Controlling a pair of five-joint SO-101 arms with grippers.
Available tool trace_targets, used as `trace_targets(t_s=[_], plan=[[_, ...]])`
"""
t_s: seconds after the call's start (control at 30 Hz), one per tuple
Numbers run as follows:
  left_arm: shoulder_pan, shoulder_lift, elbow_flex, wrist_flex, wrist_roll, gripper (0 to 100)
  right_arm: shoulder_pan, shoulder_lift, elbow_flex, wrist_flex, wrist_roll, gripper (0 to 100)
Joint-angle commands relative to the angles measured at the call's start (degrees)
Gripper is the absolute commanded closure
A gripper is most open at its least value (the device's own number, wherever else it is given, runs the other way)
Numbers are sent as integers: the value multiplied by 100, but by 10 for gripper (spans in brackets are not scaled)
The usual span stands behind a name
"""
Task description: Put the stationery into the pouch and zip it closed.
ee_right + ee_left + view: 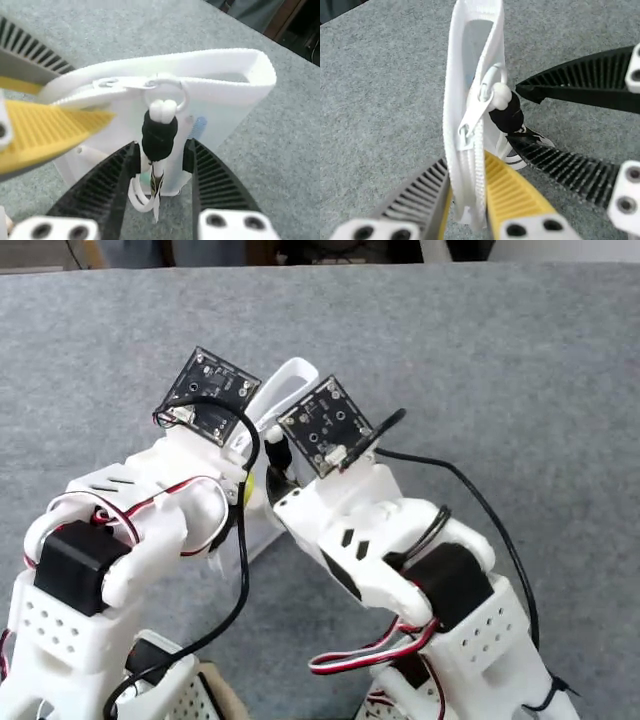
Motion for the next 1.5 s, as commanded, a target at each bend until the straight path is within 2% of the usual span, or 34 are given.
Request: trace_targets(t_s=[0.0, 0.2, 0.47, 0.63, 1.03, 1.17, 1.3, 1.47], plan=[[75, -185, -426, 0, 35, 972, -35, -84, -22, -149, -62, 845], [75, -185, -426, 0, 35, 972, -35, -92, -31, -246, -62, 939], [66, -185, -426, 9, 35, 972, -26, -92, -31, -273, -62, 945], [66, -185, -426, 44, 35, 972, 387, -101, -31, -273, -62, 987], [66, -185, -418, 70, 35, 972, 941, -514, -31, -229, 677, 985], [66, -185, -409, 70, 35, 972, 686, -514, -48, 123, 1213, 984], [66, -185, -418, 70, 35, 972, 193, -514, -31, 396, 1319, 982], [66, -185, -418, 70, 35, 972, 88, -505, -13, 264, 1301, 851]])
